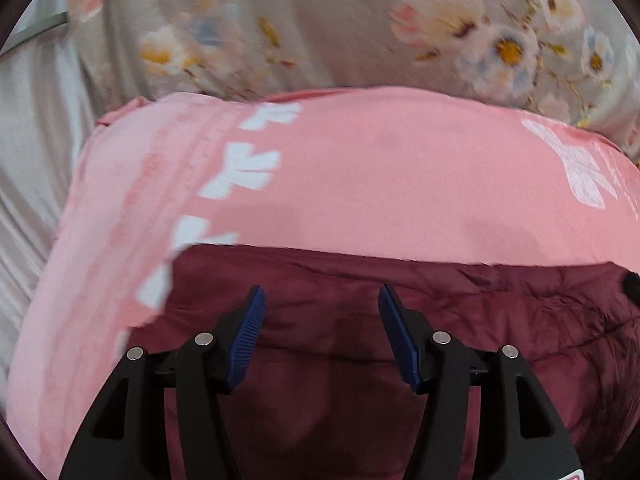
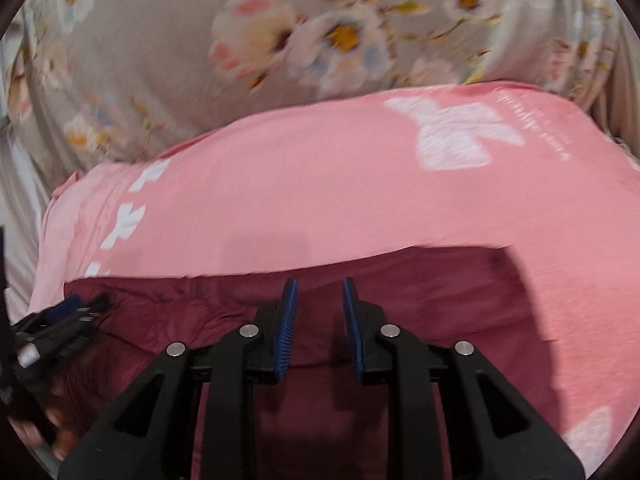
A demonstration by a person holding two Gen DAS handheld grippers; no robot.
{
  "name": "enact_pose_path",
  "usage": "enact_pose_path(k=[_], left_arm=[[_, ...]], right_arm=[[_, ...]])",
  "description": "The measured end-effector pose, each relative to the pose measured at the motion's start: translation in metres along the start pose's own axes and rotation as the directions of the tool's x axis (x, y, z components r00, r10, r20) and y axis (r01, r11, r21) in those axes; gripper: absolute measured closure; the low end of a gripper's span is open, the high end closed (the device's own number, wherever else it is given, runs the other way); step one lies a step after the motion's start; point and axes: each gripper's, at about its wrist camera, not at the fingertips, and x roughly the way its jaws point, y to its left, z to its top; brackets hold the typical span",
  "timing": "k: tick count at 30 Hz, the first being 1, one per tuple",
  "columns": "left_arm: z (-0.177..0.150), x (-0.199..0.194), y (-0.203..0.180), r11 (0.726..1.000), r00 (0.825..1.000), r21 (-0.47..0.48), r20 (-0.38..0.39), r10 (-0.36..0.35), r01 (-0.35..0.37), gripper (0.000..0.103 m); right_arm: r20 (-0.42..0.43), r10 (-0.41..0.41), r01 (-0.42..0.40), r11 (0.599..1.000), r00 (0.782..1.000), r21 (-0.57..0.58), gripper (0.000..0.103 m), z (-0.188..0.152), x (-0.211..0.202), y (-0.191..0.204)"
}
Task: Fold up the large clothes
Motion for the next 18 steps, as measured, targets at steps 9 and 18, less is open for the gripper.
enact_pose_path(k=[9, 18], left_arm=[[-0.022, 0.039, 0.078, 0.985, 0.990, -0.153, -0.127, 0.057, -0.076, 0.042], [-0.036, 0.056, 0.082, 0.980, 0.990, -0.179, -0.118, 0.072, -0.092, 0.029]], right_arm=[[-0.092, -0.094, 0.102, 0.991, 0.991, 0.084, 0.079, -0.030, 0.025, -0.070], [-0.088, -0.143, 0.146, 0.989, 0.986, 0.027, 0.079, -0.037, 0.037, -0.058]])
